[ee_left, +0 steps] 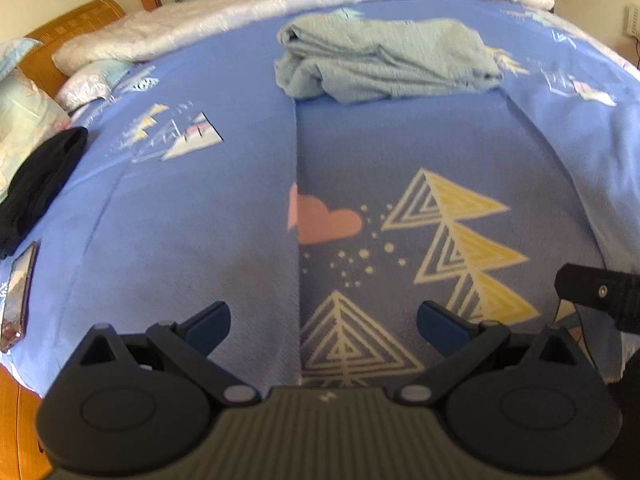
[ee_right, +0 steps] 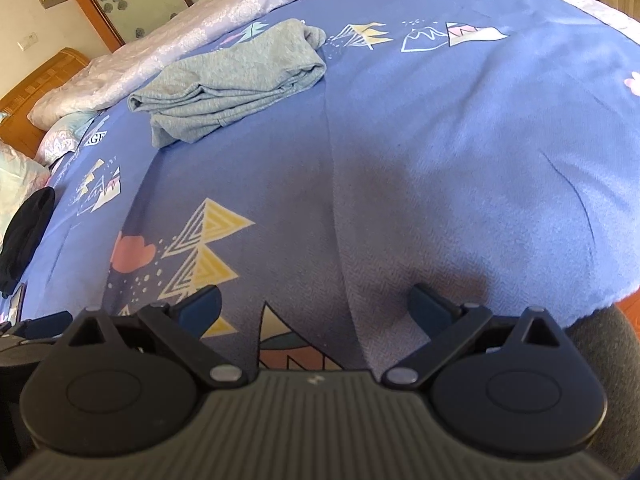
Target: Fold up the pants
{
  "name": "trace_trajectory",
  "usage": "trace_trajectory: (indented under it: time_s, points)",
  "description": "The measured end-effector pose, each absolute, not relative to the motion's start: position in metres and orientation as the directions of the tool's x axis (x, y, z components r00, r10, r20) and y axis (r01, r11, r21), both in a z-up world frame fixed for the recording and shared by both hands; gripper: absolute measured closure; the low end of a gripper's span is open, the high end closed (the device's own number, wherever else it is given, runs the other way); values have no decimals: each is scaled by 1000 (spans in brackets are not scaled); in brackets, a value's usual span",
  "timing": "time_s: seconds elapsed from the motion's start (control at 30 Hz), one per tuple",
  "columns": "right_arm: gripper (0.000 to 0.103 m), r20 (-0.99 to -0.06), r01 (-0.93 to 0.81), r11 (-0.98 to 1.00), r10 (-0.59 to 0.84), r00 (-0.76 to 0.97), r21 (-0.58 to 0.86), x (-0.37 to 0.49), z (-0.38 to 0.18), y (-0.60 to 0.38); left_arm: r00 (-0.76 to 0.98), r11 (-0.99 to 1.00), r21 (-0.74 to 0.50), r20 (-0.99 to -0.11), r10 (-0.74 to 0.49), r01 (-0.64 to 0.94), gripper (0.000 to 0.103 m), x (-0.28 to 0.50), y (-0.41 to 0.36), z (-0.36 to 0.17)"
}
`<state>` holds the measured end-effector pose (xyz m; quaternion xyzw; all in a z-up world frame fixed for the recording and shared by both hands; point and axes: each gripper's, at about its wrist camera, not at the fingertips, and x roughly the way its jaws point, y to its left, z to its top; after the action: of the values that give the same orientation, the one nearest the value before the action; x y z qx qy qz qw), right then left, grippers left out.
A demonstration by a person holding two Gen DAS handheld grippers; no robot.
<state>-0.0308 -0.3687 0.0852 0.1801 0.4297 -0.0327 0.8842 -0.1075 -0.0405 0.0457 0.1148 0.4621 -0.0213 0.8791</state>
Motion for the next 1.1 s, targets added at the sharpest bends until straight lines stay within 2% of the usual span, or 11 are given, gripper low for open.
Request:
trace_trajectory:
  time_s: [0.27,0.5,0.77,1.1]
  points:
    - [0,-785,212,934,103,611,287,-27,81,-372,569,972,189,-819,75,143,0,-106,-42,43]
    - [0,-774,222,916,132,619,334,-29,79,-380,480,993,50,-877,-6,103,0,-97,-27,40]
    - [0,-757,238,894,152,635,379,-32,79,-386,423,996,-2,-905,-39,89,0,-98,-21,33]
    - [0,-760,240,893,154,632,380,-32,81,-388,389,994,16,-921,-28,111,0,-101,-21,36]
